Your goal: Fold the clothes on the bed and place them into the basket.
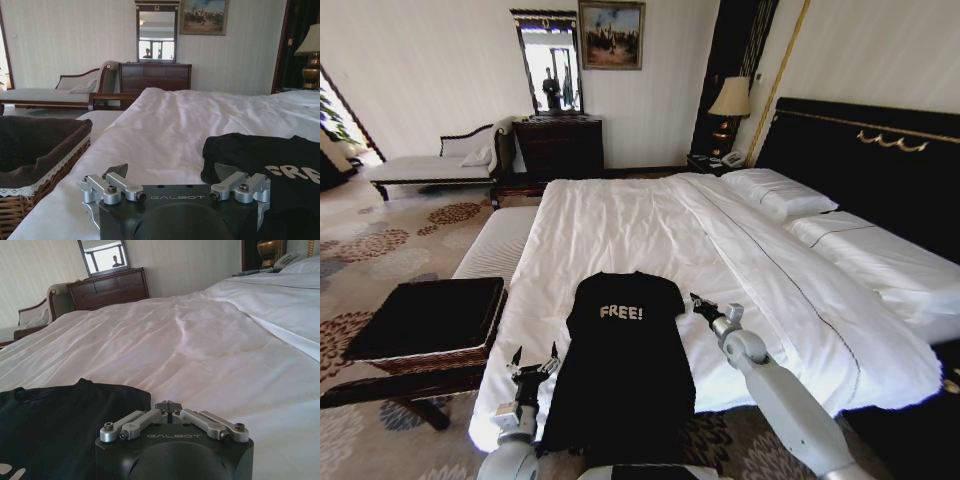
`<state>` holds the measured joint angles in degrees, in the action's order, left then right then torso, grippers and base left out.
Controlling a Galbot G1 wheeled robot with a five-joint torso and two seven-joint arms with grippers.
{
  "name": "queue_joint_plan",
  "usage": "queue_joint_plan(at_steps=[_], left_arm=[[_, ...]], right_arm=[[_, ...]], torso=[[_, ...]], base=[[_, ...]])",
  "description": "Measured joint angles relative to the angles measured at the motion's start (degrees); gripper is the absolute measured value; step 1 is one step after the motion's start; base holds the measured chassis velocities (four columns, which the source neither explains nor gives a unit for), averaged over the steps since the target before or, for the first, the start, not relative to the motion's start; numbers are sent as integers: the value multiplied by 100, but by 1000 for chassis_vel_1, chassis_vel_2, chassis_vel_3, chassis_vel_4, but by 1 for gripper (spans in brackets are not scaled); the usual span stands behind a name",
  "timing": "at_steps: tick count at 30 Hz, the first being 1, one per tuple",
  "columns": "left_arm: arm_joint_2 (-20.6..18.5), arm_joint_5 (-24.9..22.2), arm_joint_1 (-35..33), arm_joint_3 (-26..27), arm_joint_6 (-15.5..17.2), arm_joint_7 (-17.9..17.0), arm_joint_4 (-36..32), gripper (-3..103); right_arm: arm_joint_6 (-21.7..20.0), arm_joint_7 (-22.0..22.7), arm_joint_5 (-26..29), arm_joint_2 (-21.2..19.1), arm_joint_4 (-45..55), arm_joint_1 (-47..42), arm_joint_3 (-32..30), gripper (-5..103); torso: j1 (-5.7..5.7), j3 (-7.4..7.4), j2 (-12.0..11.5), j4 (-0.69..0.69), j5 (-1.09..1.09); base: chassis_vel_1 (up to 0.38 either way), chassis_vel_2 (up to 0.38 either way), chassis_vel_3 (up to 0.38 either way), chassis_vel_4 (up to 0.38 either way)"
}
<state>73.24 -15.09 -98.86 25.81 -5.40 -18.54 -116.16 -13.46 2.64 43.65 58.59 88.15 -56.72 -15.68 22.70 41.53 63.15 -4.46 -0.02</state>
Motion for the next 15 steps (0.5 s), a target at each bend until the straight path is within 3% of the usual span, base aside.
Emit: queue_joint_plan(at_steps=[4,5,7,10,13,15], left_arm=[[-5,2,-38,7,-8,1,-3,99],[-11,2,-45,8,-12,1,-1,99],[-12,6,-43,5,-12,1,2,99],[28,53,-31,0,-2,1,13,99],[52,65,-54,0,10,1,6,99],[59,68,-92,10,7,7,3,99]], right_arm=[[-44,-98,48,27,133,-204,-18,-2],[-40,-166,62,87,141,-267,-5,9],[-9,-253,115,134,129,-294,29,9],[149,-482,484,250,-16,-245,115,25],[186,-508,712,313,-129,-159,117,30],[172,-480,970,337,-254,-80,102,41]], torso=[[0,0,0,-2,2],[-1,0,0,-1,3],[-1,0,0,-2,2],[0,0,0,0,2],[0,0,0,1,1],[0,0,0,1,2]], base=[[0,0,0,0],[0,0,0,0],[0,0,0,0],[0,0,0,0],[0,0,0,0],[0,0,0,0]])
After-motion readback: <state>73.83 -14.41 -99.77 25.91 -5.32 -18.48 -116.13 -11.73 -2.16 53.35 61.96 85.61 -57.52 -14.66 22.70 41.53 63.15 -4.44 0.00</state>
